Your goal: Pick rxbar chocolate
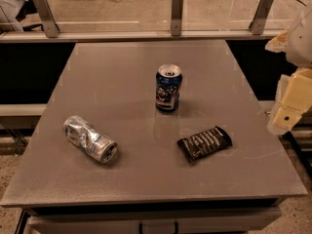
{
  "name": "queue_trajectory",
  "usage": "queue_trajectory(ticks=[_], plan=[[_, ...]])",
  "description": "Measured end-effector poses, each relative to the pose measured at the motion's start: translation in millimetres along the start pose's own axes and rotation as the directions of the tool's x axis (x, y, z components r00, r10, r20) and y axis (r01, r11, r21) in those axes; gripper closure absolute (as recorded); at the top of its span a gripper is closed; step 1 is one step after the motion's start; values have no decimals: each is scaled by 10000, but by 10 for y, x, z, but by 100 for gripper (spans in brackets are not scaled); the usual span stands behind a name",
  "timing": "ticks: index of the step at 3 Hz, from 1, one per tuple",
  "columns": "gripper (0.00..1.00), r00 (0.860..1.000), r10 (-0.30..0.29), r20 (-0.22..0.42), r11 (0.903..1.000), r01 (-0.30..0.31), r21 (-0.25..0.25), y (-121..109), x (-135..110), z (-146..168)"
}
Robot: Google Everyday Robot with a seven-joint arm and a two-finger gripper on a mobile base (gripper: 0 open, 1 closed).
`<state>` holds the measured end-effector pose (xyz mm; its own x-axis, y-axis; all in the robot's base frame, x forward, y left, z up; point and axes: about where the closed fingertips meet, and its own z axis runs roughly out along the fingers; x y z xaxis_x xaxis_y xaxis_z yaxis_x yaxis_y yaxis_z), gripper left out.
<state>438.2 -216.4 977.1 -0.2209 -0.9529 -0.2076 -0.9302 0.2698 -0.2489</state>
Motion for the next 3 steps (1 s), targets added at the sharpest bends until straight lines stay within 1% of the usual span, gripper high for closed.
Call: queue_trajectory(ticks=[1,2,3], plan=[[0,10000,-2,2,10000,2,1,0,-1,0],[0,9983,-503,299,9982,512,-310,-13,-126,201],[0,9828,-1746,599,9821,1782,-612,88,-307,585]])
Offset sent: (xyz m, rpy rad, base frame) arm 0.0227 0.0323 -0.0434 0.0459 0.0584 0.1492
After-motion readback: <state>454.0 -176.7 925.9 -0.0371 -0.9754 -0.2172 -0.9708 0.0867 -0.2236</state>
